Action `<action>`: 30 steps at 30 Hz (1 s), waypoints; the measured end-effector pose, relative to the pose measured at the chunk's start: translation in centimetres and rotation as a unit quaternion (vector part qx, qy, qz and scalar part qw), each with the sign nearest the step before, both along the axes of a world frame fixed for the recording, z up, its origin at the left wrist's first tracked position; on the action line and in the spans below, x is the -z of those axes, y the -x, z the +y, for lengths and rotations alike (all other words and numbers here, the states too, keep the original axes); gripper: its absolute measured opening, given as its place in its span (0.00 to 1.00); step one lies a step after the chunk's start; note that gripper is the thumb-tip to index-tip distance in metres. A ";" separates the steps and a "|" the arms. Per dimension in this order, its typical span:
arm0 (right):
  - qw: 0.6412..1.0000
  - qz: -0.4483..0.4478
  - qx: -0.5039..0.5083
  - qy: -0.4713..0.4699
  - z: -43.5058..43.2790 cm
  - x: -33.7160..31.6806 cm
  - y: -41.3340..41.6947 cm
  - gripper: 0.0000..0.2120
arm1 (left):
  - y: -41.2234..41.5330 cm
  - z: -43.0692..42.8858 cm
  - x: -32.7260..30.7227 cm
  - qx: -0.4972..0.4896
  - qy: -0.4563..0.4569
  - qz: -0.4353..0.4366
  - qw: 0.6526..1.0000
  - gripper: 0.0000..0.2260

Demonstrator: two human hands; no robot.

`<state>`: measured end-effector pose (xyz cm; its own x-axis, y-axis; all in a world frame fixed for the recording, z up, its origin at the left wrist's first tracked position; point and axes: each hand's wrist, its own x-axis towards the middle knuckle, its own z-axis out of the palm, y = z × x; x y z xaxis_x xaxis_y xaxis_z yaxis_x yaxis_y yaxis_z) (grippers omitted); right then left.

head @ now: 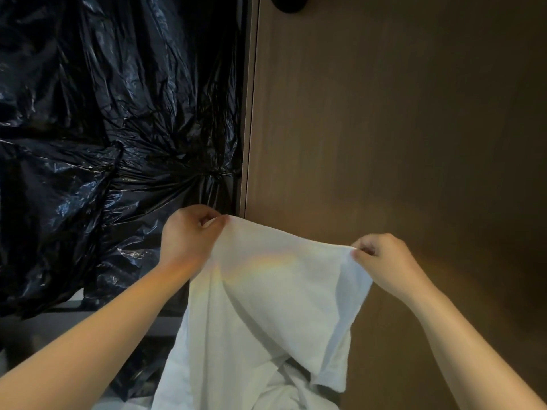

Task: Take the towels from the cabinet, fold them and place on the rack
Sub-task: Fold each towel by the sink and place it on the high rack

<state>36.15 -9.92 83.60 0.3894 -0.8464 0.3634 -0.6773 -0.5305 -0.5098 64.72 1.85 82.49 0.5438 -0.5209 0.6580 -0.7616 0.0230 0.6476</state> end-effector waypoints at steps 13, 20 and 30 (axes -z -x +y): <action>0.875 -0.361 -0.271 -0.176 3.6 -5.8 -2.2 0.10 | 4.9 -0.5 -5.0 0.083 0.131 0.058 0.986 0.07; 0.933 -0.286 -0.107 -0.192 2.3 1.8 -4.3 0.13 | 5.5 -1.5 3.0 0.102 -0.071 0.133 0.983 0.18; 0.886 -0.250 -0.225 -0.321 3.6 6.8 -3.3 0.11 | 6.2 1.5 8.4 0.118 -0.025 0.327 0.937 0.05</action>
<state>39.47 -6.35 76.78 0.6651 -0.7418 0.0862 -0.0757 -0.1818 -0.9804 58.50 3.38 74.12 0.6876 -0.6993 0.1952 -0.1784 0.0979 0.9791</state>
